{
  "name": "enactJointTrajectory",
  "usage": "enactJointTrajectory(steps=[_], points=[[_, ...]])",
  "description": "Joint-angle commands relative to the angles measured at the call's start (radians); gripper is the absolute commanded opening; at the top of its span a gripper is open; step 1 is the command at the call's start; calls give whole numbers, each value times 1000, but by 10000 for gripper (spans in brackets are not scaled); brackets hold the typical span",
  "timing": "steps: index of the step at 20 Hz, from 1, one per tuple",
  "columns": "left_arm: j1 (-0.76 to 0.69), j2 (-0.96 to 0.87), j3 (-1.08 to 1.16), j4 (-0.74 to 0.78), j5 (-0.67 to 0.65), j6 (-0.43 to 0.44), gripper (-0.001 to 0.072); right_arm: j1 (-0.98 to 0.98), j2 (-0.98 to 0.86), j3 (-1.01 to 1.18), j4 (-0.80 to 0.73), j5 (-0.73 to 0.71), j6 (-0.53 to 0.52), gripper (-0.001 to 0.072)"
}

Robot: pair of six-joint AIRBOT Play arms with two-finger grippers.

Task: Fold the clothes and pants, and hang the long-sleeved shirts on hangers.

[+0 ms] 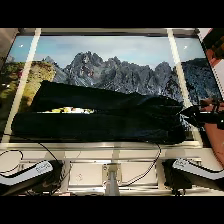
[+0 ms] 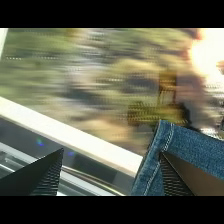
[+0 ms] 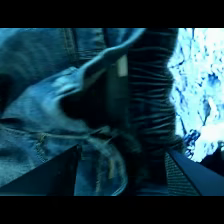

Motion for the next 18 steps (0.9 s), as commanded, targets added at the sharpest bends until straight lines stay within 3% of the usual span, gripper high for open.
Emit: enactJointTrajectory(steps=[1, 6, 11, 12, 14, 16, 17, 18], points=[[0, 0, 1, 1, -29, 0, 631, -3, -89, -3, -10, -28, -11, 596], [0, 0, 1, 1, -39, 0, 631, 5, -126, -3, -31, -27, -53, 608], [-1, 0, 1, 1, -53, 0, 631, 137, -198, -2, -24, -11, -110, 605], [-1, 0, 1, 1, -55, 0, 631, 169, -200, -2, -24, -44, -121, 576], [-1, -1, 1, -11, -55, 0, 631, 224, -200, 10, -22, -117, -134, 454], [-1, -8, 1, -59, -55, 0, 631, 259, -199, 35, -9, -161, -135, 173], [-1, -16, 0, -112, -55, 0, 631, 265, -199, 52, 7, -175, -135, 65], [-1, -26, 0, -170, -54, 0, 631, 266, -198, 70, 26, -185, -135, 53]])
